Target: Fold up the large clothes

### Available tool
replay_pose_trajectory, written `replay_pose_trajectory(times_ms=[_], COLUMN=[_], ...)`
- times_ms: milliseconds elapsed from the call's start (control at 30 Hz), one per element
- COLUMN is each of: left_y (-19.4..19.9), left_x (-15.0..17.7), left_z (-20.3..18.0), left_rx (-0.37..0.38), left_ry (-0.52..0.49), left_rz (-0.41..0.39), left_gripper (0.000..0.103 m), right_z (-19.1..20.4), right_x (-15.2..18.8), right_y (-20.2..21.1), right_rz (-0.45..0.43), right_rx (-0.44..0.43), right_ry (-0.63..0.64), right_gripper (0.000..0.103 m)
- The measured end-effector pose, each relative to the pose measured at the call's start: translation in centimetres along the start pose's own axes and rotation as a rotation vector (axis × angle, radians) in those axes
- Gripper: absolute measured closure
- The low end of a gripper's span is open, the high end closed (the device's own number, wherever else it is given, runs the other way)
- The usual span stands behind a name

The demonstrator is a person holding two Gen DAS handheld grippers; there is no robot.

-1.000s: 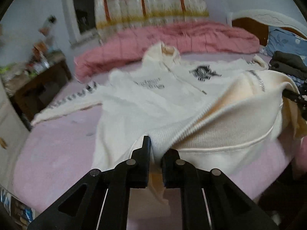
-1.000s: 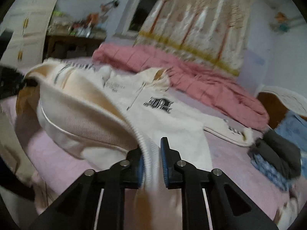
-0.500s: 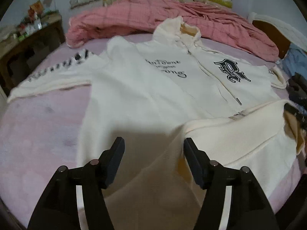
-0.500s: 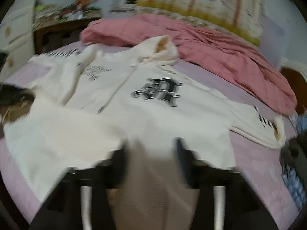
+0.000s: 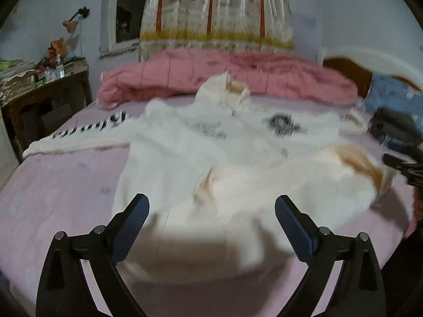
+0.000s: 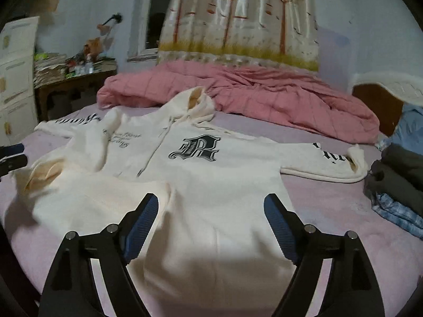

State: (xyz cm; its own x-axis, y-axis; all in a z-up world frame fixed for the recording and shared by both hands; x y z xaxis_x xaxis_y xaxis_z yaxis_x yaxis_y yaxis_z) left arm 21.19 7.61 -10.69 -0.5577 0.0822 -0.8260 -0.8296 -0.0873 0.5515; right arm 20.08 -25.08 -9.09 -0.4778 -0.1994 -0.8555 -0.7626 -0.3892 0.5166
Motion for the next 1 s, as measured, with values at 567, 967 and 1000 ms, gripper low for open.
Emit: replay_pose_trajectory(times_ms=[567, 967, 1000], left_y=[-1.1, -2.6, -2.9], left_x=[1.1, 3.3, 3.4], left_z=[3.6, 2.5, 2.7], left_rx=[-0.072, -0.061, -0.071], left_ry=[0.052, -0.128, -0.139], left_rz=[0.017, 0.090, 0.095], left_gripper=[0.008, 0.007, 0.007], right_z=[-9.8, -9.8, -10.3], right_x=[0.4, 3.9, 4.0], right_y=[1.7, -2.8, -3.1], right_rz=[0.003, 0.230, 0.243], right_rx=[0.513, 0.210, 0.221], right_ry=[-0.034, -0.189, -0.204], right_gripper=[0.018, 0.037, 0.046])
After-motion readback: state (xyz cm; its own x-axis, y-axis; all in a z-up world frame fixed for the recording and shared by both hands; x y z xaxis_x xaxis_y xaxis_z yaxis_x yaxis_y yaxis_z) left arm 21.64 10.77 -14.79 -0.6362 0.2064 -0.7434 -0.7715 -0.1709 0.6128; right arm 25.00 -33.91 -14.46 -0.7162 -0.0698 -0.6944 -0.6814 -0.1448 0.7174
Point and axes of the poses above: each gripper's, at about its wrist camera, not at the fingertips, and y roughly against the way its jaws point, z to its left, x to its underside, the point moved 7 cm from there along -y, roughly the way its jaws point, and after that the axes turned 12 degrees about -x, right-handed, at the moved point
